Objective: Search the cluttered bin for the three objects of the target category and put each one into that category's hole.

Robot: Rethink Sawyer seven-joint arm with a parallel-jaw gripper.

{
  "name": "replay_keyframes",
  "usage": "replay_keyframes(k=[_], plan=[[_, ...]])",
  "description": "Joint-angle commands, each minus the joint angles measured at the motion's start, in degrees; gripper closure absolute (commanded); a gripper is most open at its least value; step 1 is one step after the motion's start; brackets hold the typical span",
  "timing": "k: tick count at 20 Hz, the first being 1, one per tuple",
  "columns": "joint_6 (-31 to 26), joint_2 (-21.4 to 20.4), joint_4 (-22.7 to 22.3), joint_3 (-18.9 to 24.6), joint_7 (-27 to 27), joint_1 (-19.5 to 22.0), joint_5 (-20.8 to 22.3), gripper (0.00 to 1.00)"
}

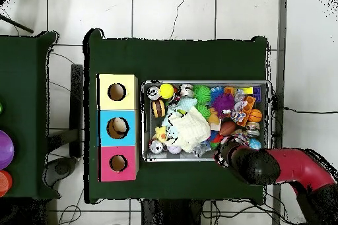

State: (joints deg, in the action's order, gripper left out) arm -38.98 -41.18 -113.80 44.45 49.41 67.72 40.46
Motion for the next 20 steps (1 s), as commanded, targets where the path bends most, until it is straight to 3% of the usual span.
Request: replay_keyframes(k=[1,5,14,20], plan=[[1.4,1.1,0.0,-3.1,4.4,-0.7,0.5,1.0],[2.1,1.4,0.1,-2.6,4.1,-0.2,-0.2,1.0],[-2.5,-0.7,1.4,-0.2,-0.5,2.8,-3.6,1.0],[-3.1,0.0,3.0,-0.3,-1.8,2.9,-3.3,1.0]])
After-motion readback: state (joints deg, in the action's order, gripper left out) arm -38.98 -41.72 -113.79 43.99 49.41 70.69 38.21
